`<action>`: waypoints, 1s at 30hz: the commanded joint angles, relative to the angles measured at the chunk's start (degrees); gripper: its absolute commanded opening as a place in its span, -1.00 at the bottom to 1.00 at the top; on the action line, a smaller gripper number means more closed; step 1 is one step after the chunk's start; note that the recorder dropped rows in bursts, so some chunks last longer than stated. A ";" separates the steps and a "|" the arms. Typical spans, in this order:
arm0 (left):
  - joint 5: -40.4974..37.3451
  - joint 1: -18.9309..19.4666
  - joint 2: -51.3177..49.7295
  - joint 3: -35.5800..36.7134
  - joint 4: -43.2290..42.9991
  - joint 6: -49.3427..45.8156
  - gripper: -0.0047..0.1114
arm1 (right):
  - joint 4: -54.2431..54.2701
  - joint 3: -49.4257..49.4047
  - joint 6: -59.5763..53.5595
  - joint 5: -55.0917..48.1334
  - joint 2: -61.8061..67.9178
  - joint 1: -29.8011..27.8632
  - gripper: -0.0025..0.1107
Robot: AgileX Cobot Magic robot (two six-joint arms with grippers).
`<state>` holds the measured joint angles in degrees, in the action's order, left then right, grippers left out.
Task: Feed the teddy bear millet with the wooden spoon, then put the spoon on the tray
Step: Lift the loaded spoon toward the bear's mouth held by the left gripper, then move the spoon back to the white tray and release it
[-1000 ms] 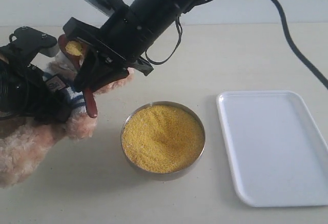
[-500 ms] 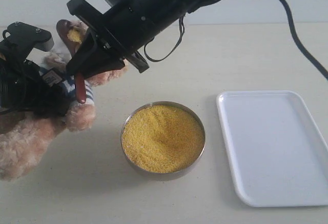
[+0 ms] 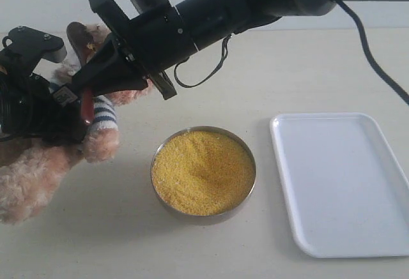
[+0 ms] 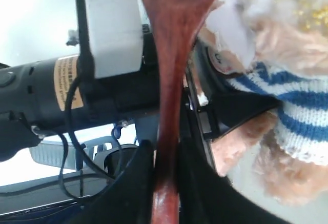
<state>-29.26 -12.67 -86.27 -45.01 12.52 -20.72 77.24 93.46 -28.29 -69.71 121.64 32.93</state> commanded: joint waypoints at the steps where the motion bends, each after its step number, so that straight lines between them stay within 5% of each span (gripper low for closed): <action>1: 0.84 0.09 0.58 -0.34 0.14 0.56 -0.85 | 3.50 -0.18 -1.66 -0.26 0.16 -0.38 -0.96; 18: 0.84 0.09 0.58 -0.34 0.14 0.56 -0.85 | 12.07 -0.18 -1.60 -0.26 1.81 -0.38 -0.96; 30: 0.87 0.09 0.58 -0.34 -0.46 0.56 -0.85 | 3.33 -0.18 -5.25 -0.26 -4.58 -0.38 -0.96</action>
<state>-29.26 -12.67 -86.27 -45.01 11.85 -20.72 82.02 93.46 -30.96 -69.50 119.91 32.76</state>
